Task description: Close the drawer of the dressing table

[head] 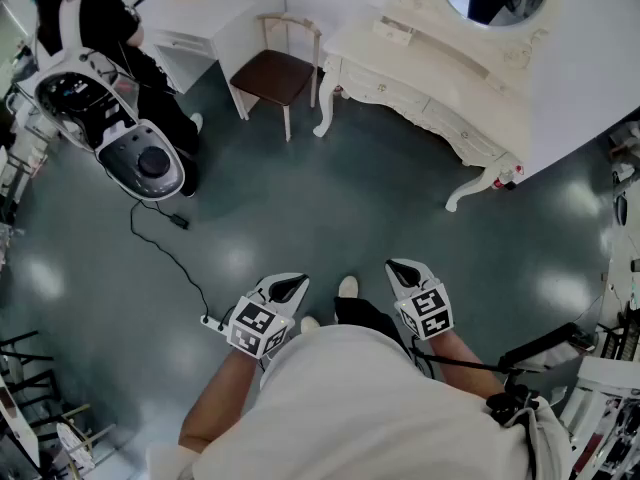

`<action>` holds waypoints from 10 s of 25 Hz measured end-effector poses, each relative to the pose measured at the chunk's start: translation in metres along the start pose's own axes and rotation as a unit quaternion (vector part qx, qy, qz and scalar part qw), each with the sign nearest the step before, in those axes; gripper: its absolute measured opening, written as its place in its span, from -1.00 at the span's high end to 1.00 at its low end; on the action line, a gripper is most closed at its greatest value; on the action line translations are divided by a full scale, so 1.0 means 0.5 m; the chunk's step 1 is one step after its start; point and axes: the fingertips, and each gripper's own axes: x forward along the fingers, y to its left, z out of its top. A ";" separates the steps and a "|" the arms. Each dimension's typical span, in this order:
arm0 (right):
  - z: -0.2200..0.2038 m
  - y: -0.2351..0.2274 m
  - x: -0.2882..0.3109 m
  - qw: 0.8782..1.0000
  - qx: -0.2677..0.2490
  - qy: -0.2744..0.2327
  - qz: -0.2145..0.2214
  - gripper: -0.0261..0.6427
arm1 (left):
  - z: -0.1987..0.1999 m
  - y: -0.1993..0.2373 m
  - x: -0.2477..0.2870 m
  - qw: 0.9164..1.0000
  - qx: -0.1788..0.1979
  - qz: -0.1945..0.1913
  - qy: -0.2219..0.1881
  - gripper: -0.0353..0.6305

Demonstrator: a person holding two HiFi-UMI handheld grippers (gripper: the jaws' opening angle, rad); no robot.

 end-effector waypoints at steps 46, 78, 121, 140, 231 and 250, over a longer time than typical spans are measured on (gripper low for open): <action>0.431 -0.713 0.664 0.981 0.136 -0.009 -0.135 0.84 | 0.571 0.723 0.523 0.992 0.053 -0.106 0.030 0.88; 0.616 -1.512 1.214 0.961 0.233 0.003 -0.152 0.57 | 0.983 1.077 0.963 0.999 -0.015 0.028 0.036 0.88; 0.649 -1.602 1.268 0.957 0.241 0.004 -0.160 0.71 | 1.043 1.143 1.034 0.997 -0.018 0.065 0.035 0.88; 0.664 -1.691 1.305 0.954 0.236 0.002 -0.183 0.71 | 1.065 1.191 1.072 0.997 -0.020 0.066 0.034 0.88; 0.639 -0.713 0.805 0.993 0.079 -0.035 -0.084 0.92 | 0.611 0.926 0.490 0.999 0.014 -0.048 -0.009 0.88; 0.627 -0.698 0.765 0.993 0.068 -0.038 -0.083 0.92 | 0.603 0.884 0.507 0.998 0.021 -0.063 0.002 0.88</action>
